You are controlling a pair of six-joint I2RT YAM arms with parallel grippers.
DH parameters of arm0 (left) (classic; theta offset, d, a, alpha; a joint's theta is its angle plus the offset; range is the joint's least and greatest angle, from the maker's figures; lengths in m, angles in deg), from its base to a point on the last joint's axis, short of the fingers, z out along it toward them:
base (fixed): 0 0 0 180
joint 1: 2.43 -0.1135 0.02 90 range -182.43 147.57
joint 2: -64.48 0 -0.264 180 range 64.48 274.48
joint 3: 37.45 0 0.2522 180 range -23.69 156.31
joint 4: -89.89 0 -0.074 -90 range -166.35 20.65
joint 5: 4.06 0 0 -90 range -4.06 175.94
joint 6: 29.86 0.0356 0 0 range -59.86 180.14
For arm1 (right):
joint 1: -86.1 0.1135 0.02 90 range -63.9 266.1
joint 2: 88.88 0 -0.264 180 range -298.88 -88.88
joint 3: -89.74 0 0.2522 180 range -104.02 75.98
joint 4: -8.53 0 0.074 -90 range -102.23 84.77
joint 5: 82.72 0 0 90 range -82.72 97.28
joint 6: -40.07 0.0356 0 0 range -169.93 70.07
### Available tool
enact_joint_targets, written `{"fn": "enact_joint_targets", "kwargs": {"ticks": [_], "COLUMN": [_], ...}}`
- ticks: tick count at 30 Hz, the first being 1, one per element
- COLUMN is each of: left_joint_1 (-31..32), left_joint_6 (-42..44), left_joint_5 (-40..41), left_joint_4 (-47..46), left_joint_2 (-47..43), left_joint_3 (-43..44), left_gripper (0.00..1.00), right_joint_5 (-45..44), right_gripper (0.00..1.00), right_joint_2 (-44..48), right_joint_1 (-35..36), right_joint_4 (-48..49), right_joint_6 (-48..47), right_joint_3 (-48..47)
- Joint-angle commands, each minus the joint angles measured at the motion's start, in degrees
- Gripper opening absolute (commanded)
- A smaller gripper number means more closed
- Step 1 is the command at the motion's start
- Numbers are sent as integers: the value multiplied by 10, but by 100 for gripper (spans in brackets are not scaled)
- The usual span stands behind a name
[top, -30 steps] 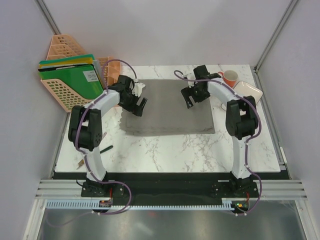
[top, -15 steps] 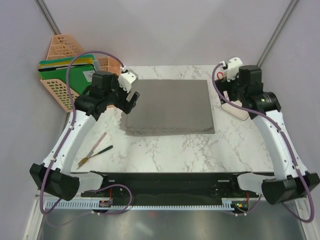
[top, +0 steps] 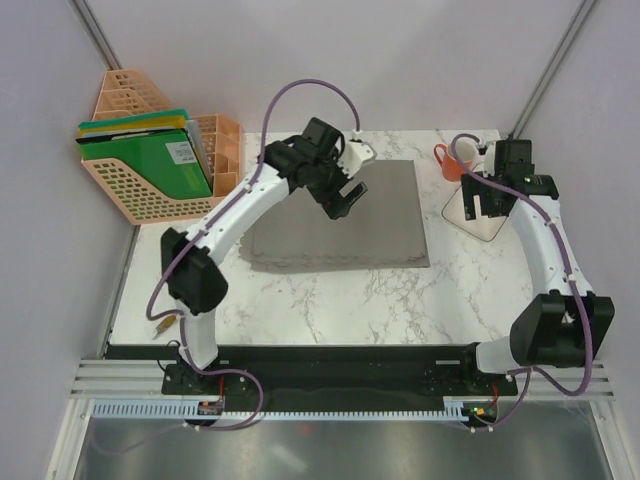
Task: Set the dinner table for one person
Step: Move the plate to the corner of the board.
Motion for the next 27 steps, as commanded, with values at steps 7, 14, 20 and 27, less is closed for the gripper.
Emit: {"fn": "enact_joint_targets", "kwargs": {"ticks": [7, 14, 20, 27], "left_joint_1": [17, 16, 16, 11], "left_joint_6": [-18, 16, 26, 36], "left_joint_5": [-12, 22, 55, 90], "left_joint_4": [18, -44, -59, -80], "left_joint_2": [29, -124, -206, -263], "left_joint_3": [-15, -184, -256, -300], "left_gripper": [100, 100, 100, 100], "right_joint_5": [96, 117, 120, 137], "right_gripper": [94, 91, 90, 90], "right_joint_2": [-169, -317, -408, -482], "right_joint_1": [-169, -184, -188, -221], "right_joint_4": [9, 6, 15, 10], "right_joint_6": [25, 43, 66, 80], "right_joint_3": [-133, -226, -310, -391]}}
